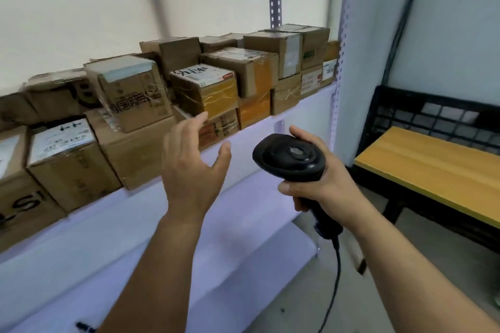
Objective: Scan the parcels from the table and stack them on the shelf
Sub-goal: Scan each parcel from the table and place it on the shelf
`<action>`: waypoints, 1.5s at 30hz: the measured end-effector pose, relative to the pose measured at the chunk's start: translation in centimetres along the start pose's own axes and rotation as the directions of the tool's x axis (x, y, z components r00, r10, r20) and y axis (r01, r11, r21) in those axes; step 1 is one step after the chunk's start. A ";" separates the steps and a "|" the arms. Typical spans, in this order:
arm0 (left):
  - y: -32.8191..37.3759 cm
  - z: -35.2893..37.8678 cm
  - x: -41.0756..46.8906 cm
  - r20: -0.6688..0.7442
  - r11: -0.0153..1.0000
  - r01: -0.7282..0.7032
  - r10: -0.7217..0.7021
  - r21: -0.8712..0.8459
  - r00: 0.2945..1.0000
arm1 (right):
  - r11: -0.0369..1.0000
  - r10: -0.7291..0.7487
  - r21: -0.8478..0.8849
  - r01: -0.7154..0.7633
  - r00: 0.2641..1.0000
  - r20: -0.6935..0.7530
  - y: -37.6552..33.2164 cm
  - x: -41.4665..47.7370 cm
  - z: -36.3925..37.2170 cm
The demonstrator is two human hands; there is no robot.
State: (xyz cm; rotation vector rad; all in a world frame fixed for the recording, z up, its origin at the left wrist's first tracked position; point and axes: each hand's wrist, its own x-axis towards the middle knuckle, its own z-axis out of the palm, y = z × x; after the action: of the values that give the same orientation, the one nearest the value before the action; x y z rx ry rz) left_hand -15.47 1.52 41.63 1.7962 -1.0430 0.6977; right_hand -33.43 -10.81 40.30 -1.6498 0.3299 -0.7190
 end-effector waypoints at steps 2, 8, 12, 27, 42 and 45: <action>0.6 2.4 -2.3 0.130 0.992 0.108 -0.100 -0.059 0.987 | 1.000 0.022 -0.007 -0.022 0.999 -0.050 0.6 -1.4 -1.5; 2.4 8.2 -7.9 0.369 0.971 0.235 -0.202 -0.048 0.907 | 0.997 0.080 0.000 -0.081 0.979 -0.189 2.0 -6.1 -6.2; 5.7 11.3 -9.7 0.453 0.976 0.214 -0.169 -0.049 0.875 | 0.997 0.070 -0.007 -0.075 0.960 -0.271 2.2 -9.2 -10.3; 27.5 22.5 -15.4 0.579 0.982 0.059 0.057 -0.181 0.813 | 0.997 0.039 -0.041 -0.064 0.889 -0.456 0.3 -21.7 -29.4; 46.4 33.4 -21.1 0.718 0.926 -0.062 0.330 -0.373 0.613 | 0.987 0.002 -0.105 -0.121 0.665 -0.747 0.0 -33.8 -44.4; 50.3 36.4 -22.3 0.728 0.900 -0.077 0.394 -0.429 0.560 | 0.980 0.004 -0.116 -0.162 0.599 -0.801 -0.2 -35.5 -47.5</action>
State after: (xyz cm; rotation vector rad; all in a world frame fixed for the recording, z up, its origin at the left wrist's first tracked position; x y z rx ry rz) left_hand -69.34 -34.71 30.00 1.6464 -1.9170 -0.2522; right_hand -90.05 -27.20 33.81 -1.3576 1.1470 -1.3828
